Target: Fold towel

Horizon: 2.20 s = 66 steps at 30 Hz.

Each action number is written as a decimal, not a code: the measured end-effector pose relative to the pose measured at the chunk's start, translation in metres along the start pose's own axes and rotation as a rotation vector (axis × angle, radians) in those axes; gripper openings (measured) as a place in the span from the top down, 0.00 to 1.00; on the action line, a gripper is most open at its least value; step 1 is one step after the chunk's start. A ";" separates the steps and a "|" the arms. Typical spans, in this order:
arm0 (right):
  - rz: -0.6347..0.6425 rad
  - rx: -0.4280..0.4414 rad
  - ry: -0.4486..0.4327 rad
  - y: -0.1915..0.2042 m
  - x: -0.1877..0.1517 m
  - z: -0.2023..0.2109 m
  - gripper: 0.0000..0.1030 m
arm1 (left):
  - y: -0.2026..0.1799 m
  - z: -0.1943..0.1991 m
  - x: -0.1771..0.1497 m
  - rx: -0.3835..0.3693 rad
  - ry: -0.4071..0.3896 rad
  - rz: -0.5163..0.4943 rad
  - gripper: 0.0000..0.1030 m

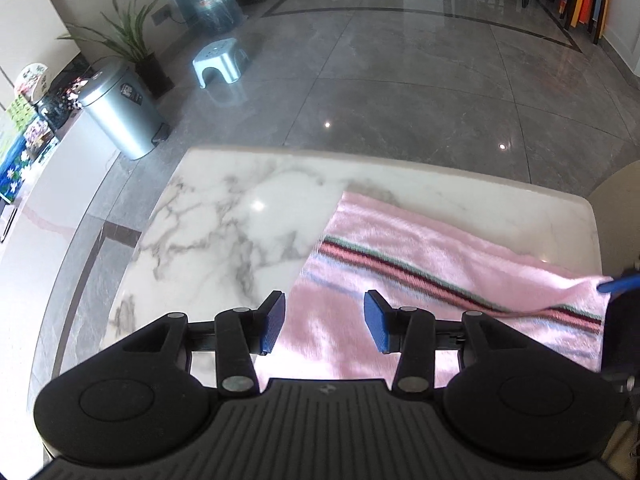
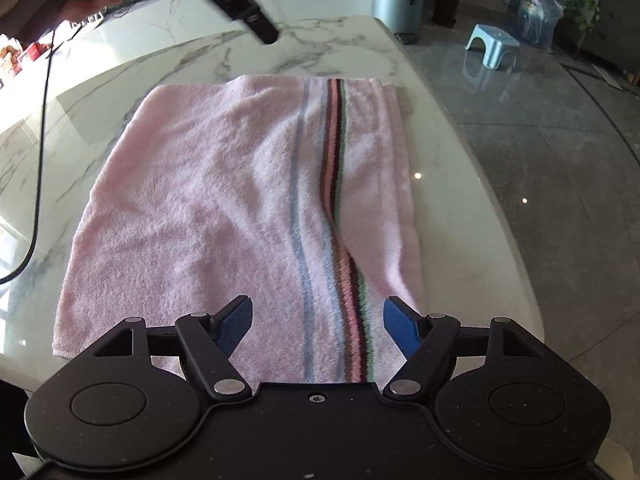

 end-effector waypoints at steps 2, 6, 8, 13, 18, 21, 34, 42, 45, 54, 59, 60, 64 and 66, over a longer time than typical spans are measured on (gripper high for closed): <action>-0.007 -0.019 -0.009 -0.015 0.002 0.007 0.44 | -0.002 0.013 -0.025 0.008 0.008 0.036 0.59; -0.038 -0.031 0.014 -0.048 0.009 0.008 0.47 | -0.015 0.033 -0.087 0.006 0.039 0.134 0.59; -0.051 -0.022 0.031 -0.057 0.013 0.002 0.53 | -0.026 0.039 -0.119 0.001 0.042 0.199 0.59; -0.100 0.030 0.084 -0.067 0.019 -0.024 0.57 | -0.064 0.046 -0.186 -0.021 0.038 0.361 0.59; -0.129 0.069 0.144 -0.065 0.018 -0.041 0.70 | -0.099 0.048 -0.219 -0.029 0.001 0.471 0.59; -0.135 0.066 0.159 -0.066 0.015 -0.046 0.85 | -0.109 0.047 -0.226 -0.033 -0.015 0.514 0.59; -0.132 0.060 0.149 -0.071 -0.007 -0.017 0.98 | -0.112 0.038 -0.239 -0.004 -0.012 0.594 0.59; -0.158 0.054 0.143 -0.069 -0.015 -0.011 0.56 | -0.107 0.052 -0.249 0.023 -0.028 0.627 0.59; -0.159 0.069 0.138 -0.069 -0.017 -0.004 0.53 | -0.100 0.059 -0.262 -0.003 -0.044 0.725 0.59; -0.191 0.135 0.191 -0.063 -0.032 -0.019 0.54 | -0.099 0.063 -0.274 -0.023 -0.030 0.866 0.59; -0.144 0.130 0.207 -0.056 -0.031 -0.025 0.63 | -0.097 0.054 -0.272 -0.011 -0.001 0.930 0.59; -0.134 0.129 0.214 -0.055 -0.031 -0.027 0.63 | -0.097 0.053 -0.271 -0.006 0.001 0.937 0.59; -0.102 0.135 0.240 -0.052 -0.030 -0.033 0.67 | -0.099 0.051 -0.268 0.009 0.017 0.949 0.59; -0.062 0.137 0.249 -0.046 -0.028 -0.035 0.69 | -0.102 0.051 -0.266 0.022 0.026 0.938 0.59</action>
Point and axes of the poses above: each gripper's, at about its wrist camera, not at the fingertips, and z roughly against the way its jaws point, y to its left, x to its top, the point moved 5 cm from there along -z, roughly the way its jaws point, and after that the axes turned 2 degrees about -z, right-handed, at the moved point
